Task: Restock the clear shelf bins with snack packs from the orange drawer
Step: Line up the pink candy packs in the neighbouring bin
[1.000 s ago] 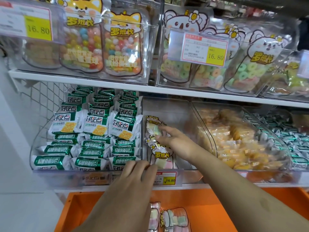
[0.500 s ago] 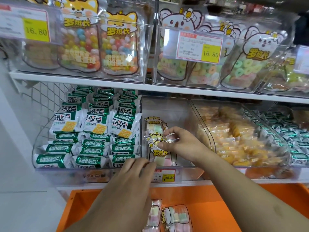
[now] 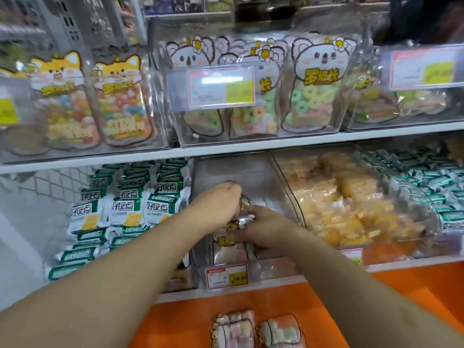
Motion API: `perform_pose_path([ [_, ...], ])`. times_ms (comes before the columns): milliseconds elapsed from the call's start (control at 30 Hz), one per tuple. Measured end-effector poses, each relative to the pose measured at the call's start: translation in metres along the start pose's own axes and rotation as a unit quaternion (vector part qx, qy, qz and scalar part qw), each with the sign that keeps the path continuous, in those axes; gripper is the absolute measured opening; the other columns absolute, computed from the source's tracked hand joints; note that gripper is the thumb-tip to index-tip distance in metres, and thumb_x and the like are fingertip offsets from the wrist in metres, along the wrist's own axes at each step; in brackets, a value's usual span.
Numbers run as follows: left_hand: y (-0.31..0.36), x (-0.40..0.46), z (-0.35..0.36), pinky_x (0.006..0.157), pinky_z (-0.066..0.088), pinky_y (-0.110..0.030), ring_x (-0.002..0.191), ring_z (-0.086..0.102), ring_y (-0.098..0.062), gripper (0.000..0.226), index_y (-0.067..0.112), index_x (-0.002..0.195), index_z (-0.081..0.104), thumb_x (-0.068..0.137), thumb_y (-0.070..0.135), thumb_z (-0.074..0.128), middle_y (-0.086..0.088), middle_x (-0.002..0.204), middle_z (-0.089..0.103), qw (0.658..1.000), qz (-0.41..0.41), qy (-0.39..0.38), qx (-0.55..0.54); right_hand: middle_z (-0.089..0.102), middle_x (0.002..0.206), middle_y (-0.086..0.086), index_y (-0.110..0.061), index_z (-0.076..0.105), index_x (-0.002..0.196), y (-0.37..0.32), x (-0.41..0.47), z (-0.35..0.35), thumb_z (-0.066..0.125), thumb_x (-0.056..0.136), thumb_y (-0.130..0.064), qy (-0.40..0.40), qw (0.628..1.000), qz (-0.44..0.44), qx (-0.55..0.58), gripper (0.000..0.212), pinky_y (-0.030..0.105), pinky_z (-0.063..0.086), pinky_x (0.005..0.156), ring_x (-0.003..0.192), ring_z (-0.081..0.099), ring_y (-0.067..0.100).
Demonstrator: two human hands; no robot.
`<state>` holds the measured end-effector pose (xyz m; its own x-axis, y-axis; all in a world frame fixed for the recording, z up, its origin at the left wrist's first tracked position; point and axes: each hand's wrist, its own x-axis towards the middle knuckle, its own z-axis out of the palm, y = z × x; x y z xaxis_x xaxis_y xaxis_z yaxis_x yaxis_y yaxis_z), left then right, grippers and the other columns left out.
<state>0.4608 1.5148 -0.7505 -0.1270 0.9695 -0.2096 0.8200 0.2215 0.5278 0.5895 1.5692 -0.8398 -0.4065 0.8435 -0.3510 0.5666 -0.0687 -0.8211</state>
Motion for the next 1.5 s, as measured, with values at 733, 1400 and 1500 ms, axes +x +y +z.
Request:
perform_pose_path([
  [733,-0.028,-0.002,0.02,0.098,0.056,-0.037,0.112,0.065,-0.021,0.042,0.025,0.134,0.059,0.094,0.017,0.068,0.0,0.126,0.067,0.995,0.027,-0.05,0.086,0.066,0.125,0.0,-0.023,0.047,0.143,-0.01,-0.019,-0.006,0.091,0.075,-0.019,-0.018,0.992,-0.002,-0.127,0.081,0.034,0.055,0.09,0.116,0.064,0.022],
  [1400,-0.025,-0.024,0.011,0.081,0.056,-0.033,0.088,0.064,-0.007,0.031,0.031,0.096,0.067,0.079,0.044,0.089,0.013,0.094,0.068,0.993,0.082,0.085,-0.019,0.057,0.082,-0.007,-0.032,0.059,0.1,-0.037,-0.067,-0.042,0.088,0.081,-0.025,0.075,0.948,-0.175,-0.254,0.035,0.03,0.042,0.06,0.075,0.054,0.011],
  [1500,-0.024,-0.025,0.015,0.083,0.06,-0.042,0.089,0.07,-0.015,0.037,0.035,0.105,0.065,0.078,0.047,0.088,0.01,0.097,0.07,0.994,0.092,0.038,-0.047,0.062,0.091,-0.005,-0.029,0.062,0.1,-0.037,-0.074,-0.049,0.087,0.085,-0.024,0.092,0.935,-0.182,-0.29,0.03,0.035,0.051,0.069,0.089,0.056,0.015],
])
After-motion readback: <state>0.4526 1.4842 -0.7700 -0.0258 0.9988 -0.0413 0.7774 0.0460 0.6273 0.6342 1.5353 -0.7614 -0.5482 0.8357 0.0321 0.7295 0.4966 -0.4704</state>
